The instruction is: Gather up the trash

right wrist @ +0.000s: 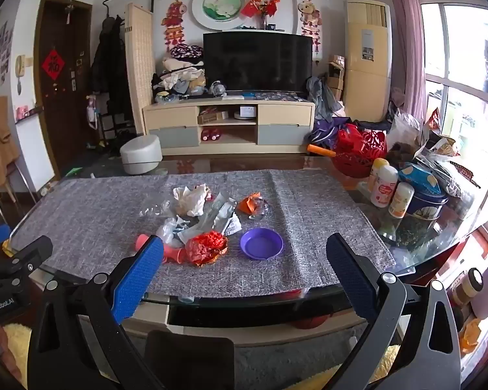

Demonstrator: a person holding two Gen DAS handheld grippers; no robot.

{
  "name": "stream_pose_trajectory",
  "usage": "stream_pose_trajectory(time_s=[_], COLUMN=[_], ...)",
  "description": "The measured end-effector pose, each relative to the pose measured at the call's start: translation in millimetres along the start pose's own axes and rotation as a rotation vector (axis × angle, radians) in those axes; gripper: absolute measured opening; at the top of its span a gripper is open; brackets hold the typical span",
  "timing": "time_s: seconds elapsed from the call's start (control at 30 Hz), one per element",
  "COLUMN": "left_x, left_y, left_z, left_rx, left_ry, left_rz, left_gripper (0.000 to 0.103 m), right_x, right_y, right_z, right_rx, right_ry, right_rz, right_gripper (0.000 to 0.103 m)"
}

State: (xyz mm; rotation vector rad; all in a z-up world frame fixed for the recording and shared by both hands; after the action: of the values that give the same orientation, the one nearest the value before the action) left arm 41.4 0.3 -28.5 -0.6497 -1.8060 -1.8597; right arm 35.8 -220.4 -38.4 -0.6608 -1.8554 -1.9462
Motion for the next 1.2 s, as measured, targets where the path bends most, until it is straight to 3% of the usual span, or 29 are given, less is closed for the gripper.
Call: stream_pose_trajectory(time_s=[1.2], left_x=[6.0], left_y=[6.4], left_z=[-2.6], left_rx=[-0.014], left_ry=[-0.019], left_rz=[-0.011], left_gripper=[0.095], right_x=[-0.3], right_y=[5.9], right_z=[3.0], right_rx=[-0.023], right_ry=[0.029], right_rz=[0.005], right_gripper=[0.100])
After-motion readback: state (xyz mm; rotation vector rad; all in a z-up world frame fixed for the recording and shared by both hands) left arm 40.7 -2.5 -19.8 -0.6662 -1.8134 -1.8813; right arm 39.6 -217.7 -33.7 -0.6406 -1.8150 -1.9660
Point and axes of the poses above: each gripper's, at about its wrist camera, not at the fingertips, and x roughly against the way its jaws point, z to its left, y to its top, the point moved 5 cm from there along -x, roughly the way its jaws point, and after that the axes turned 4 degrees about z, right-handed, at the moved point
